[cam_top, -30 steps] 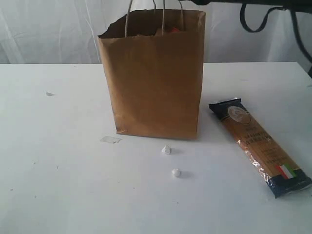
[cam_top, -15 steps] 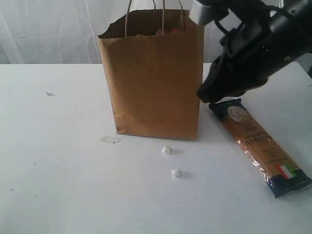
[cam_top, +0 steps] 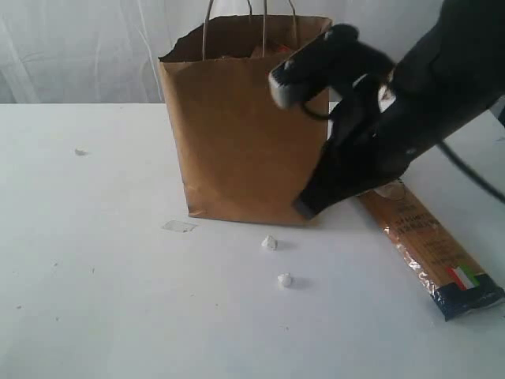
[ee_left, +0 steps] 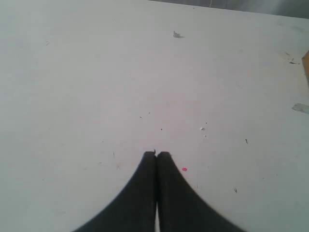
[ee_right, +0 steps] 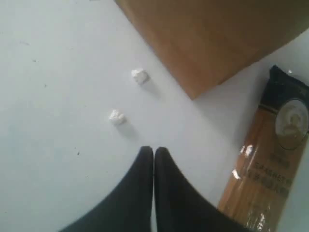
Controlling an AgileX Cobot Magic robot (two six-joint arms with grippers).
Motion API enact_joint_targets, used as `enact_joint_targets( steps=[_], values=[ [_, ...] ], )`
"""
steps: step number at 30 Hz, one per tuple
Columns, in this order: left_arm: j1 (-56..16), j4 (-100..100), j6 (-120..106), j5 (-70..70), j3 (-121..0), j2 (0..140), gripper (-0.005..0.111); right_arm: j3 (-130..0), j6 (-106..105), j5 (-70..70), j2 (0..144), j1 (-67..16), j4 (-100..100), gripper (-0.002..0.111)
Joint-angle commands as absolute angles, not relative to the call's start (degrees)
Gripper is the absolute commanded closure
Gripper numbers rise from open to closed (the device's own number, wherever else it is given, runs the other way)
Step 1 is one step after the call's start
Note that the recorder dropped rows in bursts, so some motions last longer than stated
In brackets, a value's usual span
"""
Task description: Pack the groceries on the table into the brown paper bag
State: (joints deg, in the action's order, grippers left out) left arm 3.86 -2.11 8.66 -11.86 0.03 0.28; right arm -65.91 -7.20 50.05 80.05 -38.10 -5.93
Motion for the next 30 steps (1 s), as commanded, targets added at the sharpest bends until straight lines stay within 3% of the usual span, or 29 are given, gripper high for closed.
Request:
enact_joint_targets(
  steps=[1,11,17,27,30],
  values=[
    [3.97,-2.49,8.82,-11.59,0.00,0.00,0.107,-63.86,-1.22,45.94,83.53,-42.83,-8.57,0.108],
    [3.97,-2.49,8.82,-11.59,0.00,0.00,0.107,-63.86,-0.80,31.92,94.38,-42.93,-6.62,0.108],
    [3.97,-2.49,8.82,-11.59,0.00,0.00,0.107,-63.86,5.84,30.92,100.44,-42.81,-6.47,0.107],
    [3.97,-2.49,8.82,-11.59,0.00,0.00,0.107,-63.97,12.47,26.36,105.30,-39.93,-6.47,0.073],
    [3.97,-2.49,8.82,-11.59,0.00,0.00,0.107,-63.97,13.62,22.67,105.74,-38.77,-6.47,0.068]
  ],
)
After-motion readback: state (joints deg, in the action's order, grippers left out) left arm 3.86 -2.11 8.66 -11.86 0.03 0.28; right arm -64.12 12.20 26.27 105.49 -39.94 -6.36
